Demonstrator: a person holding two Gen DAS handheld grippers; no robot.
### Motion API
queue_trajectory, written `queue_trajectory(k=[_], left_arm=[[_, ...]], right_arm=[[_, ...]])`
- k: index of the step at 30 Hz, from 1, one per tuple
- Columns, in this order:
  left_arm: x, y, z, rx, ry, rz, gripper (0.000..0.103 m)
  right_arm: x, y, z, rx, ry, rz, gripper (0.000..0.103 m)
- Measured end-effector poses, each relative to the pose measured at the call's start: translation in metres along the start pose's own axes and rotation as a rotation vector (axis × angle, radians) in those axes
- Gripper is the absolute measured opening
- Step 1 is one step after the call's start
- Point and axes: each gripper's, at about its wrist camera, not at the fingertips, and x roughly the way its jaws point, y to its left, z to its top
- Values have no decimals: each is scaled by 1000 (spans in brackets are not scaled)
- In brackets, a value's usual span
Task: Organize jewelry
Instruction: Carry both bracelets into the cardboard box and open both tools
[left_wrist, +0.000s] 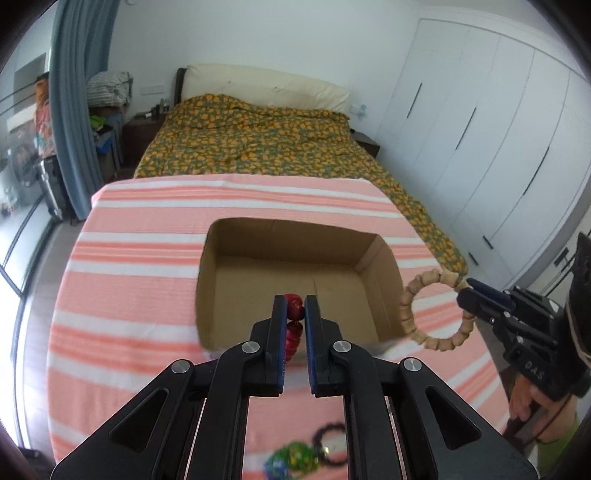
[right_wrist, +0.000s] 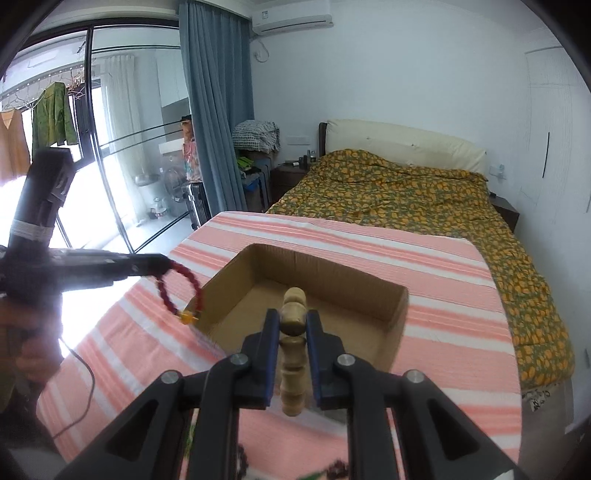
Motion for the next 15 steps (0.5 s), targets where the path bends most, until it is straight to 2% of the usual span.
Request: queue_trajectory(k=[3, 7, 9, 10, 11, 12, 13, 14, 15], left_arm=[[49, -1, 11, 2, 50, 26, 7], [96, 1, 9, -3, 115, 59, 7], [111, 0, 3, -1, 142, 79, 8], [118, 2, 0, 0, 158, 94, 9], [123, 5, -4, -6, 176, 111, 13], [127, 8, -7, -15, 192, 121, 20], [128, 12, -10, -26, 203, 129, 44], [126, 15, -15, -36, 202, 139, 66], [124, 16, -19, -40, 194, 153, 71]], right_arm=[[35, -4, 0, 22, 30, 12, 15], [68, -16, -9, 86, 69, 46, 15], [75, -20, -15, 98, 78, 15, 16], [75, -21, -18, 100, 80, -8, 22], [74, -23, -21, 106, 80, -22, 46], [69, -25, -25, 124, 67, -20, 57], [64, -28, -28, 138, 57, -5, 62], [62, -29, -31, 144, 59, 3, 62], [57, -29, -34, 146, 69, 3, 62]])
